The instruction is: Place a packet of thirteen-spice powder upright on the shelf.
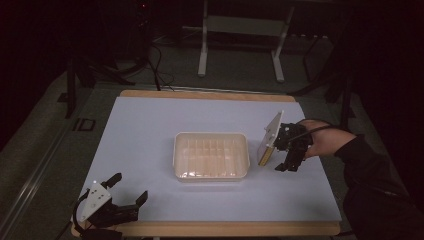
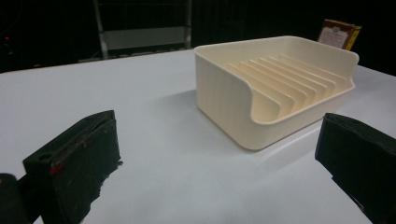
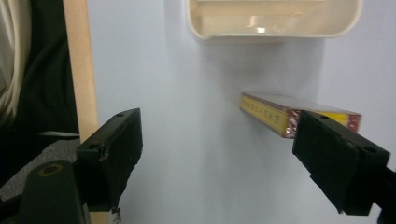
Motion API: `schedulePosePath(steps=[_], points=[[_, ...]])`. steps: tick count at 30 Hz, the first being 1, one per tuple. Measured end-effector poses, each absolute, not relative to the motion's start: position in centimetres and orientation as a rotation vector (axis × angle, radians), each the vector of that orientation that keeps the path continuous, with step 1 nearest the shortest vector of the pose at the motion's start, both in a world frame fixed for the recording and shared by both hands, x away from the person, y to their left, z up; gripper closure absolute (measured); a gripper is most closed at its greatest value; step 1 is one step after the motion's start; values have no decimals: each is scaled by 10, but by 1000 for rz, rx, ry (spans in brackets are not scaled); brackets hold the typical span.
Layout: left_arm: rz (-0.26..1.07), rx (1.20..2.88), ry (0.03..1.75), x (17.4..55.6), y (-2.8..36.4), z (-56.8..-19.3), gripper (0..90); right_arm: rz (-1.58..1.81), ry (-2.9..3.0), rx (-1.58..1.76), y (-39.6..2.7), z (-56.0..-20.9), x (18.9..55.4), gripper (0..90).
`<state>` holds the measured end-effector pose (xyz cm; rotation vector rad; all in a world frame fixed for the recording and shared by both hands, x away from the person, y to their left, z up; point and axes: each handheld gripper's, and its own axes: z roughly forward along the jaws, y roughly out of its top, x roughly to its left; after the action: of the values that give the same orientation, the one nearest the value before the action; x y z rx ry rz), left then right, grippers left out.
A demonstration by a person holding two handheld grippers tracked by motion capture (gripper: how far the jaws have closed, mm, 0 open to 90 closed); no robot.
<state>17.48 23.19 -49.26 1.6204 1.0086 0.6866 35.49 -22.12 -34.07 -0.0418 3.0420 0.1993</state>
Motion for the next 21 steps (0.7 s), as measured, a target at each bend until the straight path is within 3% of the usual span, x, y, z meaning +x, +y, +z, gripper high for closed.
schedulePosePath(steps=[21], points=[[706, 1602, 1034, 167, 238, -493, 1, 200, 3020, 19, -222, -349, 400, 178]])
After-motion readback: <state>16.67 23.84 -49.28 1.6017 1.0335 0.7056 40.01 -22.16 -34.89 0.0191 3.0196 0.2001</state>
